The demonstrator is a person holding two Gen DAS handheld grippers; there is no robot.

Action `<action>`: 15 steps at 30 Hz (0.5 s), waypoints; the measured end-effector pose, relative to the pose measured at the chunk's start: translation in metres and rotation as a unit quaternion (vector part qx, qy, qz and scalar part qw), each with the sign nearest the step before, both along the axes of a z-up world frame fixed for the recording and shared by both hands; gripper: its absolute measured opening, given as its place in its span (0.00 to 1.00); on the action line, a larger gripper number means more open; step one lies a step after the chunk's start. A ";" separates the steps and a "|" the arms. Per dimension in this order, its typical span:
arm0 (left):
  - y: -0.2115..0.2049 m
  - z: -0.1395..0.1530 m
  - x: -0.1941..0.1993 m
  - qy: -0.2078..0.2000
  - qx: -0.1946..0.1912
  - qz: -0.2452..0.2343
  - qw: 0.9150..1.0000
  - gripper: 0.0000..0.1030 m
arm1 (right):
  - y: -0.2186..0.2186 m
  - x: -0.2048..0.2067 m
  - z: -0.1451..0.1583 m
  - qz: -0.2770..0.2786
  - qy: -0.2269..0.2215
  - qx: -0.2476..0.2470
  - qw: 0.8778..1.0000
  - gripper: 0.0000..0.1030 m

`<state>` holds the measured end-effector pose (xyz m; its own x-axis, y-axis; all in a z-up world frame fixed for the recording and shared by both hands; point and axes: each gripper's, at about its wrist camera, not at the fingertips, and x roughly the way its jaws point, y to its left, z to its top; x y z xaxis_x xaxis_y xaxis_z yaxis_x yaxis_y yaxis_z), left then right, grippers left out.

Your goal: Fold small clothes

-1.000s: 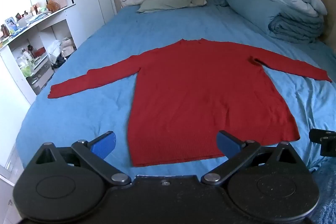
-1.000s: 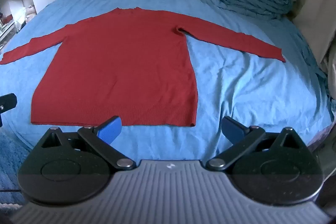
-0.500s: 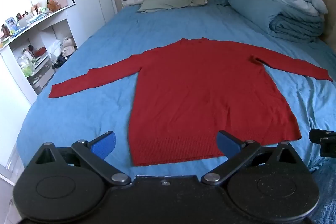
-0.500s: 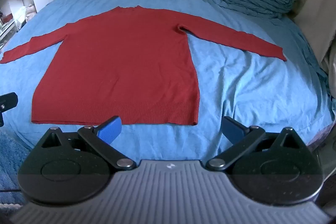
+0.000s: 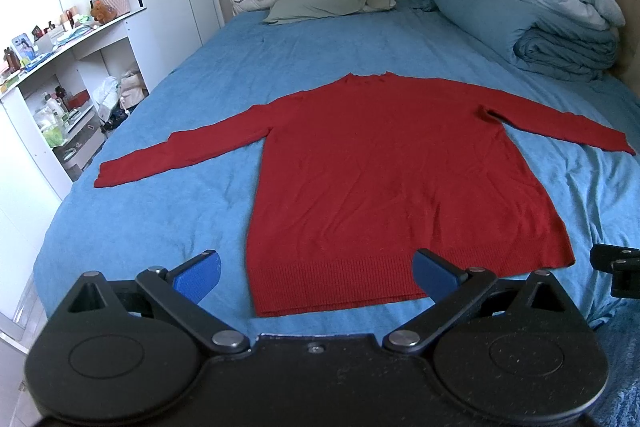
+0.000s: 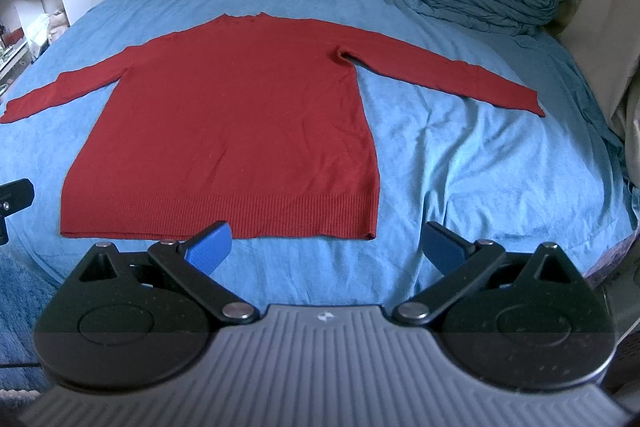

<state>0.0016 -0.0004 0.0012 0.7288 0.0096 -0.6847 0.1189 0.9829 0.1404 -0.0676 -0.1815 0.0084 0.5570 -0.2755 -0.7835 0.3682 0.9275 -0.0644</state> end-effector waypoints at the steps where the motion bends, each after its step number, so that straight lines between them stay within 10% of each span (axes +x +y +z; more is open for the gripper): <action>1: 0.001 0.000 -0.001 0.000 0.000 0.001 1.000 1.00 | 0.000 0.000 0.000 0.000 0.000 0.000 1.000 1.00; 15: 0.001 0.000 -0.001 -0.001 0.000 0.001 1.000 1.00 | 0.000 0.000 0.002 0.000 -0.001 0.000 1.000 1.00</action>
<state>0.0007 0.0004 0.0011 0.7299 0.0115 -0.6835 0.1159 0.9833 0.1403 -0.0674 -0.1814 0.0104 0.5580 -0.2749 -0.7830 0.3678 0.9277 -0.0636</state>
